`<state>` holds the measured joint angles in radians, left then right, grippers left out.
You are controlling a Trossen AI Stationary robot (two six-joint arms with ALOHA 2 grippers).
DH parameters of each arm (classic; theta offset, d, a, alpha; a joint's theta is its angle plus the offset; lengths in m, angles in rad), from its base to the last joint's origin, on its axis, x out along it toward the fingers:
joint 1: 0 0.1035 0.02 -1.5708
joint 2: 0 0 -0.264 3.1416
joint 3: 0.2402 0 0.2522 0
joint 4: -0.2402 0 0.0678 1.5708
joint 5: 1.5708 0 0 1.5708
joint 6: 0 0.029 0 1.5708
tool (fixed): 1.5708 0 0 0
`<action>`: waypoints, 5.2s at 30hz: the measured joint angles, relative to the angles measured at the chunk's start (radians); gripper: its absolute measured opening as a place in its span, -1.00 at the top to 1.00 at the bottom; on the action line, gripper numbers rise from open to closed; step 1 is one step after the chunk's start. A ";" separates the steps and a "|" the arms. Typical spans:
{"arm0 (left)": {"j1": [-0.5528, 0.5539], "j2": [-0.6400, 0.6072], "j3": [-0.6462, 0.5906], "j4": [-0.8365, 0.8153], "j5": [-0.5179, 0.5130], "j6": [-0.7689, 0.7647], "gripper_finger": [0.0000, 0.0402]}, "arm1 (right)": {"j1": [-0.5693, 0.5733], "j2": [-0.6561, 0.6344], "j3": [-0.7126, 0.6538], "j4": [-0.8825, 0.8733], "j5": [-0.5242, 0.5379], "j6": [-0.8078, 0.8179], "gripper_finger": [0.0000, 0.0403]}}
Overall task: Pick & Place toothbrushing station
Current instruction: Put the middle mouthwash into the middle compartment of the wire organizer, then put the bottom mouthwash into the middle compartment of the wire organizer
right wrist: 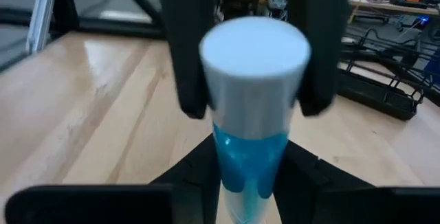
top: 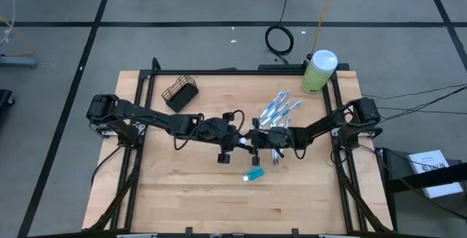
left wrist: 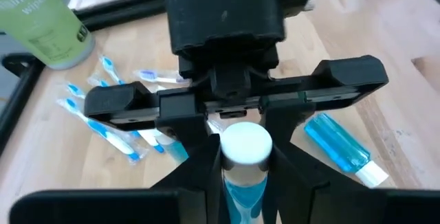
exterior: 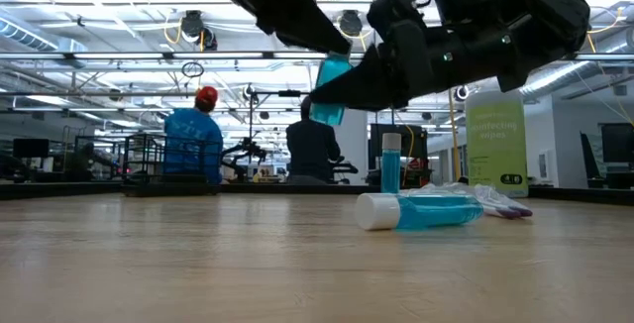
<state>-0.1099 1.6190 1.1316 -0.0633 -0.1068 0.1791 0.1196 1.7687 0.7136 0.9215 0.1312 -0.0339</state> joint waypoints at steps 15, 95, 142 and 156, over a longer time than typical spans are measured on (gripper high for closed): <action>0.030 -0.405 -0.055 -0.188 -0.382 -0.016 0.52 | -0.034 -0.280 -0.001 -0.443 -0.004 0.181 -0.26; 0.686 -0.515 -0.965 0.549 -0.347 -0.373 0.02 | -0.084 -0.626 -0.174 -0.399 0.029 0.078 -0.20; 0.554 -0.588 -0.941 0.719 -0.334 -0.176 -0.03 | -0.072 -0.609 -0.184 -0.624 -0.018 0.196 -0.20; 0.423 -0.588 -0.941 0.721 -0.279 -0.237 -0.03 | 0.159 -0.357 -0.156 -0.453 -0.084 0.176 -0.20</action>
<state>0.3134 1.0309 0.1909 0.6575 -0.3855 -0.0582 0.2782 1.4114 0.5576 0.4689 0.0471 0.1421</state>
